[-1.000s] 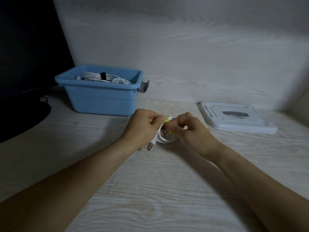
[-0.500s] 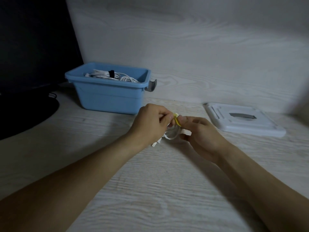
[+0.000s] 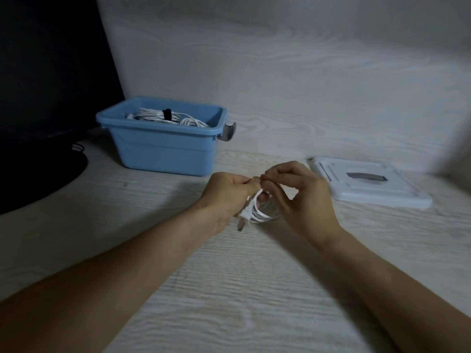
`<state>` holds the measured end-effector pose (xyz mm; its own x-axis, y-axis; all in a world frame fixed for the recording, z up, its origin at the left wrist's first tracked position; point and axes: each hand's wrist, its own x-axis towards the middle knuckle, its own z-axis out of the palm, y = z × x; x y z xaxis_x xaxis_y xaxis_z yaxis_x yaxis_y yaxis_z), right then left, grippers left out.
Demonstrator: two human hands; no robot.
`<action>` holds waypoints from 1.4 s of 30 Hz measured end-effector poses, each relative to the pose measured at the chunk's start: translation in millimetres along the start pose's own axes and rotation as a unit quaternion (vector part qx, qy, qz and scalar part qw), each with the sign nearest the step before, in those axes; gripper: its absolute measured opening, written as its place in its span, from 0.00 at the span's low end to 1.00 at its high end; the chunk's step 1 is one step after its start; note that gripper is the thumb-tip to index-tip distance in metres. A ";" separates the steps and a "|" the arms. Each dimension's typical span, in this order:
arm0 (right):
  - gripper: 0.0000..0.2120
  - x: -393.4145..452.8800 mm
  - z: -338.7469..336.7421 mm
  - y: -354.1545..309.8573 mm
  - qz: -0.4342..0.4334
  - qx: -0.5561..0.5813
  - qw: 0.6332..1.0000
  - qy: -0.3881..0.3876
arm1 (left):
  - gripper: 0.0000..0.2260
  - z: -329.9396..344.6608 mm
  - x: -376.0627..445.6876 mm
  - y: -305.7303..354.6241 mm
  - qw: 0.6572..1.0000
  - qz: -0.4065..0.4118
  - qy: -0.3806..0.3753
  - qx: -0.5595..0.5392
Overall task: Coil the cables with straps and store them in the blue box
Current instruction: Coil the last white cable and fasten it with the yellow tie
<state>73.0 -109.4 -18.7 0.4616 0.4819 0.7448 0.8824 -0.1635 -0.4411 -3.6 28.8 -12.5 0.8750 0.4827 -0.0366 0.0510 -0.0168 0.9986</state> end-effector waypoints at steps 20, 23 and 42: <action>0.07 0.9 -5.2 8.8 0.042 0.017 0.983 -0.179 | 0.13 -0.7 -4.9 4.6 0.997 -0.031 -0.053 -0.040; 0.14 -0.5 -6.9 8.3 0.123 0.161 0.967 -0.157 | 0.09 0.3 -3.2 5.9 0.994 -0.049 -0.048 -0.082; 0.09 -5.1 4.9 18.0 -0.118 -0.053 0.989 -0.077 | 0.17 -9.0 4.8 -0.1 0.939 0.239 -0.029 0.244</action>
<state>86.1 -110.6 -32.9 0.2294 0.6412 0.7323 0.9723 -0.1161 -0.2029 -3.7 39.0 -12.5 0.8780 0.2694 0.3956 -0.1527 -0.6257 0.7650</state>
